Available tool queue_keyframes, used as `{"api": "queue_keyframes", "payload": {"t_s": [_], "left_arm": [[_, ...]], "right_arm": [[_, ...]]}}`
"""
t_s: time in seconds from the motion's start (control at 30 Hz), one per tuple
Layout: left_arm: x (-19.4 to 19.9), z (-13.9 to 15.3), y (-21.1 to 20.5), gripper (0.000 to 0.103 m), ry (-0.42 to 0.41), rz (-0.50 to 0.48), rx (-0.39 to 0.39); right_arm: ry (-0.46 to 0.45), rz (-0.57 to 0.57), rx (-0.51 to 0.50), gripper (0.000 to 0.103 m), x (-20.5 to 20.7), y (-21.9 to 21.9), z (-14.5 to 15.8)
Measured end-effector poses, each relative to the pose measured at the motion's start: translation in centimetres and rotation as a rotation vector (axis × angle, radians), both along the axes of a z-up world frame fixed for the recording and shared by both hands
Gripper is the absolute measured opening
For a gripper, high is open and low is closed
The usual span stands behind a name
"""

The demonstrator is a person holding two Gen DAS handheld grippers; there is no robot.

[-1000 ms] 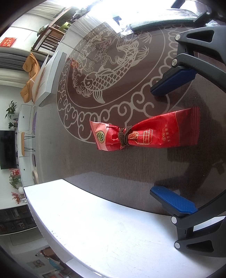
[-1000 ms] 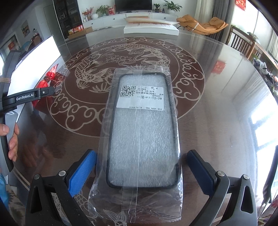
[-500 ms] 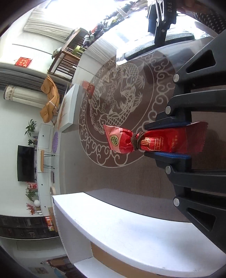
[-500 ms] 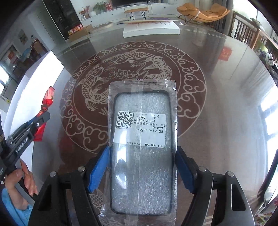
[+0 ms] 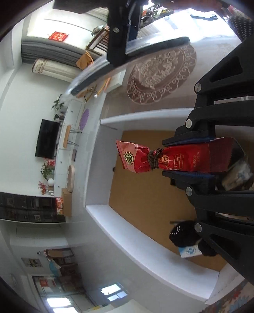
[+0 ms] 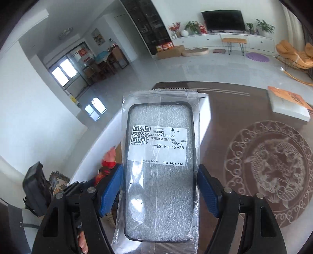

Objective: Organize objects

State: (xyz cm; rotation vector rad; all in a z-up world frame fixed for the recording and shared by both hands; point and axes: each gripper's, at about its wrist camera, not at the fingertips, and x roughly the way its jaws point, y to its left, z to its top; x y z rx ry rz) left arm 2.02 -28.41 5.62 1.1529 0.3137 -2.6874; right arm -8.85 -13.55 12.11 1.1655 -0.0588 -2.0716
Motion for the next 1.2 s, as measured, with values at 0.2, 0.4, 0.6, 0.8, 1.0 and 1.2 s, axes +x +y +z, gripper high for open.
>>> {"api": "queue_keyframes", "payload": {"t_s": [0.2, 0.4, 0.6, 0.8, 1.0, 1.2], "left_arm": [[0.2, -4.4, -4.9, 0.032, -0.171, 0.131, -0.006], [2.0, -4.4, -4.7, 0.09, -0.126, 0.173, -0.063], [2.6, -2.5, -3.6, 0.091, -0.108, 0.195, -0.117], [4.0, -0.9, -3.2, 0.091, -0.106, 0.247, 0.032], [5.2, -0.5, -3.4, 0.091, -0.14, 0.33, 0.051], [5.7, 0.1, -3.3, 0.091, -0.139, 0.367, -0.054]], "right_arm": [[-0.086, 0.152, 0.037, 0.076, 0.2, -11.0, -5.2], [-0.138, 0.153, 0.062, 0.076, 0.2, -11.9, -8.8], [0.038, 0.116, 0.155, 0.09, 0.8, -8.5, -6.0], [0.103, 0.069, 0.271, 0.091, 0.4, -5.6, -4.6], [0.113, 0.051, 0.31, 0.097, 0.7, -5.0, -4.1], [0.12, 0.086, 0.332, 0.097, 2.1, -6.5, -5.0]]}}
